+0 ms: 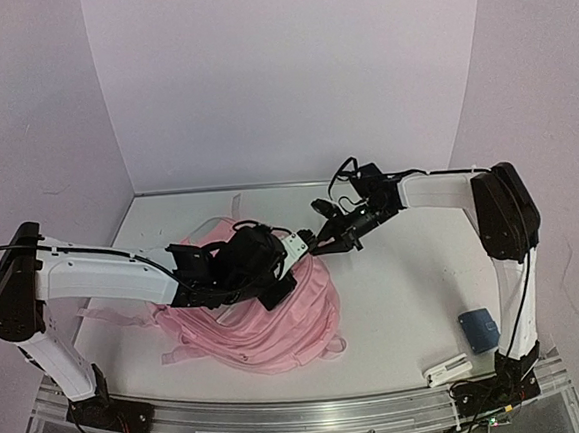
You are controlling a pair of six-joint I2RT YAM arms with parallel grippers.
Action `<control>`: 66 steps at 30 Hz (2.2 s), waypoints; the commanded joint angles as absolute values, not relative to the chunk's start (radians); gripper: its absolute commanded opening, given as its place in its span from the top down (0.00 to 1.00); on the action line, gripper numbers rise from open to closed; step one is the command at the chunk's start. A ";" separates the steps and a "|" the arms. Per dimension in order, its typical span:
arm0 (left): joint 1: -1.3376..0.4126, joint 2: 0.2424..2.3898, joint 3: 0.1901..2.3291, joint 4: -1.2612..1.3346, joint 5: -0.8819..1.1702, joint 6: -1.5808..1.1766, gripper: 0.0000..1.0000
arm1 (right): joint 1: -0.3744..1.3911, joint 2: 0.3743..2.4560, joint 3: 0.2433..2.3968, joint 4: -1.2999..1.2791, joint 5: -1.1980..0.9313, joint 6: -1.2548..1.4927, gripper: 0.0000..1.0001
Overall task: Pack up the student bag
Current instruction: Zip the student bag at the center of the board, then adjust the student bag at the center of the board.
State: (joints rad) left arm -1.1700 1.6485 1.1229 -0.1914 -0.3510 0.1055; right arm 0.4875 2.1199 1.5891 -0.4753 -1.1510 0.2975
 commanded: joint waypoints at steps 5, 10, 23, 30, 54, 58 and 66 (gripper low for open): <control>-1.283 1.585 1.120 -0.288 -0.104 0.122 1.00 | 0.360 2.120 1.703 -0.292 -0.931 0.247 0.89; -1.281 1.585 1.131 -0.283 -0.113 0.123 1.00 | 0.361 2.113 1.696 -0.295 -0.927 0.251 0.90; -1.083 1.456 1.063 -0.375 0.100 -0.145 0.54 | 0.459 1.750 1.215 -0.134 -0.730 0.323 0.30; -0.997 1.418 1.117 -0.511 -0.013 -0.465 0.17 | 0.588 1.736 1.166 -0.089 -0.622 0.400 0.22; -0.622 1.177 0.749 -0.612 0.054 -0.893 0.00 | 0.767 1.935 1.203 0.051 -0.647 0.504 0.99; -0.605 1.246 0.738 -0.415 0.076 -0.865 0.01 | 0.795 1.868 1.136 0.057 -0.617 0.536 1.00; -0.490 1.510 0.859 -0.130 0.213 -0.757 0.03 | 0.910 1.703 0.982 0.102 -0.528 0.655 1.00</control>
